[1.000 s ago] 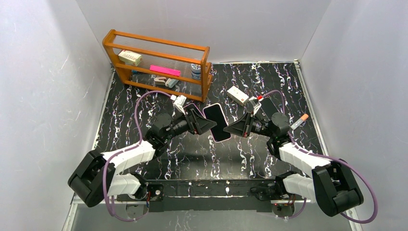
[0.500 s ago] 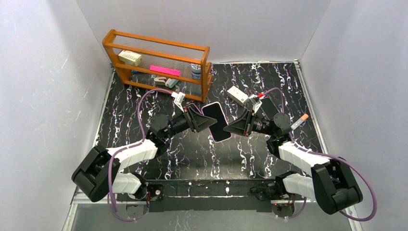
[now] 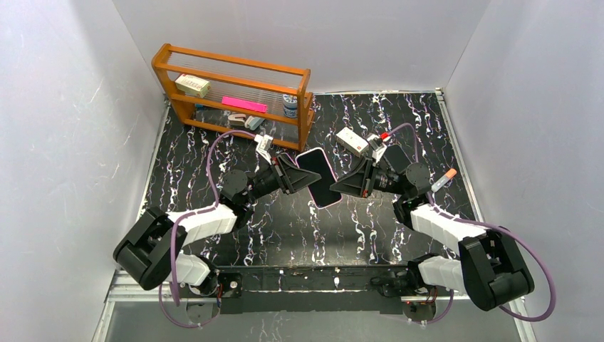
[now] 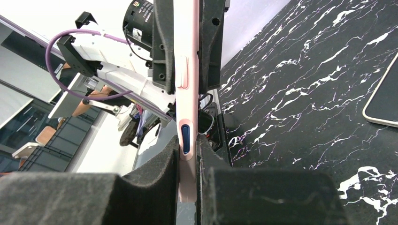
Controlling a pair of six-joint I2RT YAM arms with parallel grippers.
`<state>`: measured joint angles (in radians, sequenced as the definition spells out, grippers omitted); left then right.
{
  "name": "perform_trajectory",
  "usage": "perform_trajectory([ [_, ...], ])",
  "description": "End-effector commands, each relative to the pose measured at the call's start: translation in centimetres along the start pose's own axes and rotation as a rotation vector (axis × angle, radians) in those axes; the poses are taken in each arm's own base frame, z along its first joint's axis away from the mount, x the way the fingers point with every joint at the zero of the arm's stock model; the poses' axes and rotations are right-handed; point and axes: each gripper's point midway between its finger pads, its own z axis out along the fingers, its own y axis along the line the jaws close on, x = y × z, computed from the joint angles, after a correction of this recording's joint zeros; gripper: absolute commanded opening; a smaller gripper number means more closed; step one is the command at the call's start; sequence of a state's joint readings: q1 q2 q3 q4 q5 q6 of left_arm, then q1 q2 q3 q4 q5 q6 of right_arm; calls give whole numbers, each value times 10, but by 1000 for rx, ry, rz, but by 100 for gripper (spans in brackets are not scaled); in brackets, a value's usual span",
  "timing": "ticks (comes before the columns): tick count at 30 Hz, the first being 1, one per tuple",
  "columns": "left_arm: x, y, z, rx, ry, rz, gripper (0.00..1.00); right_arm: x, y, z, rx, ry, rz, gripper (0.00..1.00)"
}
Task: Take the phone out of the phone case
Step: Pick up the phone at the center of the board.
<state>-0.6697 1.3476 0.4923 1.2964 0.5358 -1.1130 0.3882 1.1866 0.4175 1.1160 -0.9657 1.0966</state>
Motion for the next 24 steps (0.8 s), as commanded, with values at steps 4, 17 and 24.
perform_trajectory([
  [4, -3, -30, 2, 130, 7, 35, 4, -27, 16, 9, -55, -51, -106, 1],
  [17, -33, -10, -11, 6, -222, 0, 0, -26, 4, 4, 17, -109, -113, 47],
  [24, -57, 4, -17, -66, -378, -81, 0, -17, 1, 4, 45, -139, -112, 56],
])
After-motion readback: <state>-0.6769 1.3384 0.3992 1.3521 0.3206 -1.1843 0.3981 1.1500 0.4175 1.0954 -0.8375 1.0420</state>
